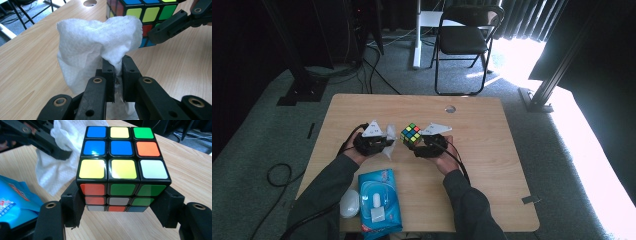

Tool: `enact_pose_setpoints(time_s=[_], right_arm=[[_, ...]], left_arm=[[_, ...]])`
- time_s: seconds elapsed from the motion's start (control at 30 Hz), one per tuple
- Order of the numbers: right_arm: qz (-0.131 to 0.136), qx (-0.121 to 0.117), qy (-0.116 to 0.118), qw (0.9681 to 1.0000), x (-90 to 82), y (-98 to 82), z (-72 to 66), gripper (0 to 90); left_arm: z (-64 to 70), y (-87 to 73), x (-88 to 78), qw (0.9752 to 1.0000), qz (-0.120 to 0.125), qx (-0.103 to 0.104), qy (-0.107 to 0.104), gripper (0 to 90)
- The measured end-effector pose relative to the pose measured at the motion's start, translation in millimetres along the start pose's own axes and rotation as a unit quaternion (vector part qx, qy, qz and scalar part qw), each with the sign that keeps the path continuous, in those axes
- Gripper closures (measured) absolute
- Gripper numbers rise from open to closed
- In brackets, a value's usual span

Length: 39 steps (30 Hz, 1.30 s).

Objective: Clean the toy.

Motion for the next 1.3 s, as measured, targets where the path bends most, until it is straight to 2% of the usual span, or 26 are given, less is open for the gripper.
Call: enact_pose_setpoints(time_s=[0.47,0.73,1.3], right_arm=[[-0.019,-0.01,-0.024,0.9995,4.9,-12.4,6.1,34.2],[-0.027,0.0,-0.032,0.9991,10.3,-23.5,11.3,34.2],[-0.048,0.008,-0.033,0.9983,20.7,-41.6,16.0,34.2]], left_arm=[[-11.6,-15.6,1.4,0.9996,-0.018,-0.017,0.014,83.0],[-17.8,-23.5,-2.0,0.9992,-0.019,-0.029,0.021,83.0],[-29.5,-45.2,-0.2,0.9974,-0.038,-0.053,0.031,82.7]])
Point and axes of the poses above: each handheld gripper's, and its own axes: x roughly forward along the jaws, y roughly out of its top, z roughly to its right, the point moved 9 cm from there along x, roughly forward along the jaws, and after that the axes turned 3 degrees about -z, right-handed, at the moved point
